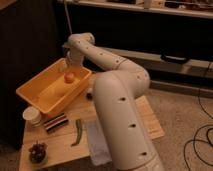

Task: Place apple in paper cup

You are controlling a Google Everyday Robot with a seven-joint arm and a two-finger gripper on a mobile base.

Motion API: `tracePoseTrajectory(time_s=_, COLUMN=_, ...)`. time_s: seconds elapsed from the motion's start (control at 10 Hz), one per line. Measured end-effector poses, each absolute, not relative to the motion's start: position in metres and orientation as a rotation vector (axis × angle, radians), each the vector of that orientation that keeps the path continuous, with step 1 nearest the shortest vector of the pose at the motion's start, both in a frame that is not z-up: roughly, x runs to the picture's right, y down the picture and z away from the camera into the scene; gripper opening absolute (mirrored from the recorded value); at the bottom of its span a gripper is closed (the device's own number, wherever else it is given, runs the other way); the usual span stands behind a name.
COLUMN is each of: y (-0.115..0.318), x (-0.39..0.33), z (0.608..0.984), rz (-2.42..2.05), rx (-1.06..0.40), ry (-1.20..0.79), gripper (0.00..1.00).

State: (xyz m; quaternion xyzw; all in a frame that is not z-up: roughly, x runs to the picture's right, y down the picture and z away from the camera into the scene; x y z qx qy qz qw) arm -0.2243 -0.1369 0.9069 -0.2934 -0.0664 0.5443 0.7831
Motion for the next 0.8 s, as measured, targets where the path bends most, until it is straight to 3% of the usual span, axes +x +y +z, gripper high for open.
tracePoseTrajectory(time_s=0.5, y=-0.126, x=-0.229, z=0.945, rz=1.156, rx=-0.676, ry=-0.102, gripper=0.8)
tracePoseTrajectory(time_s=0.8, y=-0.122, x=-0.239, z=0.946, rz=1.146, rx=-0.649, ry=-0.153, gripper=0.8)
